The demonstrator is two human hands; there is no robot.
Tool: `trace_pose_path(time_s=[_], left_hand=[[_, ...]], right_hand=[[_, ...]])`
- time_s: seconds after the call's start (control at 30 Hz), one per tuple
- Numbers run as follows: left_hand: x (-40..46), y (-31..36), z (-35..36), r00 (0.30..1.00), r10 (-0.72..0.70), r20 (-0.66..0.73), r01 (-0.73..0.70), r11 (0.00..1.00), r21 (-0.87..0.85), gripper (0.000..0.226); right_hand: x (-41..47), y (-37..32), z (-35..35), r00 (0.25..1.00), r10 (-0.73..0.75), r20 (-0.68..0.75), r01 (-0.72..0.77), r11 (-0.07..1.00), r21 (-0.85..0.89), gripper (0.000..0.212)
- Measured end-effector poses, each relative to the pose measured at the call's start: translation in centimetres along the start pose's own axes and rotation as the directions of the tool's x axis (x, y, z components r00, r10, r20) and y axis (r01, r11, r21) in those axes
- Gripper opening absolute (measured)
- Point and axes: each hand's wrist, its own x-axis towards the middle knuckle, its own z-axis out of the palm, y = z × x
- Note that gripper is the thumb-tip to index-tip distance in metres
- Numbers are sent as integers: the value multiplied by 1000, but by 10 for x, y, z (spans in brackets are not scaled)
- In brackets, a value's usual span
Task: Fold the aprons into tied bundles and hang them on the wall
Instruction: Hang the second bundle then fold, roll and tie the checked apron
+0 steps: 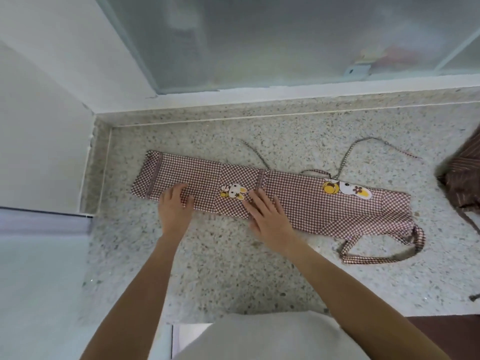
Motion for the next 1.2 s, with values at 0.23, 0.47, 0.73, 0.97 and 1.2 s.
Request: trace_pose_path(time_s=[0.23, 0.47, 0.73, 0.97, 1.2], left_hand=[[29, -52, -32, 954, -295, 52, 289, 952, 100, 49], [30, -65, -42, 916, -392, 91, 393, 920, 3, 67], [14, -55, -54, 887, -454, 78, 457, 889, -17, 34], [-18, -29, -73, 806, -575, -140, 407, 709, -575, 23], [-66, 123, -35, 989, -85, -125, -6, 803, -596, 16]], right_hand=[[-12, 10, 20, 997, -10, 73, 18, 994, -109, 54], [-3, 2, -3, 975, 23, -220, -36, 998, -55, 39], [-24, -6, 4, 981, -23, -190, 10, 997, -72, 46], [-52, -1, 7, 980, -118, -163, 95, 986, -140, 39], [-68, 4, 6, 998, -63, -1, 63, 993, -103, 58]])
